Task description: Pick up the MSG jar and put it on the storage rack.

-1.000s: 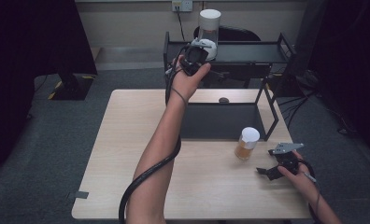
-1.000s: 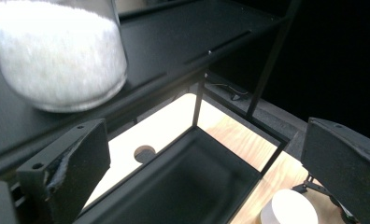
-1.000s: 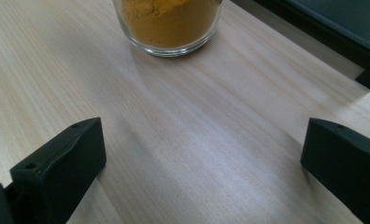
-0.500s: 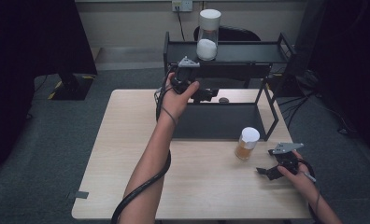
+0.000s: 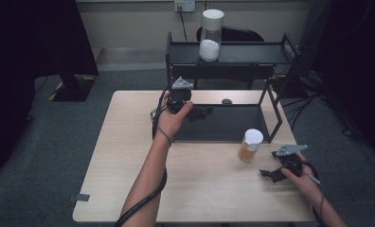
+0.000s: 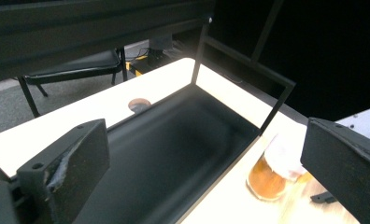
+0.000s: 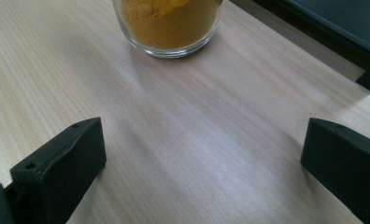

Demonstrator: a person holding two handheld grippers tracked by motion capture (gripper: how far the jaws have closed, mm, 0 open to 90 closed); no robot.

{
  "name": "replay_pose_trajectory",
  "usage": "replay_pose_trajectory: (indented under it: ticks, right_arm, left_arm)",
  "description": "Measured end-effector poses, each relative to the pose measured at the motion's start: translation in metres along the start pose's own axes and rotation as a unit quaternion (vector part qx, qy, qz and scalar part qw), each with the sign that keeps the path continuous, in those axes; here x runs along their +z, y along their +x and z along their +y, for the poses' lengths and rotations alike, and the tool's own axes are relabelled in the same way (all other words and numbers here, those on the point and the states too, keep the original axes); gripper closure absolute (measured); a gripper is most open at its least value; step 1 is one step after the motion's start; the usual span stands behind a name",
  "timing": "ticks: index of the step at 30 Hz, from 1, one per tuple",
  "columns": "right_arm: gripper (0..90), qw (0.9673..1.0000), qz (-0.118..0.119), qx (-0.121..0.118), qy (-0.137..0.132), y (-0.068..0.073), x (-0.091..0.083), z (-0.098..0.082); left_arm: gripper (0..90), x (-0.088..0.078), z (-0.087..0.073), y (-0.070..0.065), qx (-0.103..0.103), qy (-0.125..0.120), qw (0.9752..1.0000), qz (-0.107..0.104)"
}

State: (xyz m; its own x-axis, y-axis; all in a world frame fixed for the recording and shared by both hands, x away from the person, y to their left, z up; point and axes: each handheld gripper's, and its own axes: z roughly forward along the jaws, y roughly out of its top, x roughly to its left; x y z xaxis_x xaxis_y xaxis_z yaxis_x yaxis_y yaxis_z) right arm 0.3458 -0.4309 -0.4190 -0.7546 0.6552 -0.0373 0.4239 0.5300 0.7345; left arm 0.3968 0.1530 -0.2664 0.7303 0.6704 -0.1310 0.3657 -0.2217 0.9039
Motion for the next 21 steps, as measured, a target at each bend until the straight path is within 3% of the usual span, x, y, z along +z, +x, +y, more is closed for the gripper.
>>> replay_pose_trajectory:
  ticks: [12,21]
  right_arm:
    - [0.0,1.0,0.0,0.0,0.0,0.0,0.0,0.0]
    - [0.0,1.0,0.0,-0.001,0.001,0.0,0.0,0.0]
  left_arm:
    - [0.9,0.0,-0.044,0.006,-0.011,-0.001,0.9999,-0.001]
    - [0.9,0.004,-0.07,0.0,0.003,0.015,0.9999,0.006]
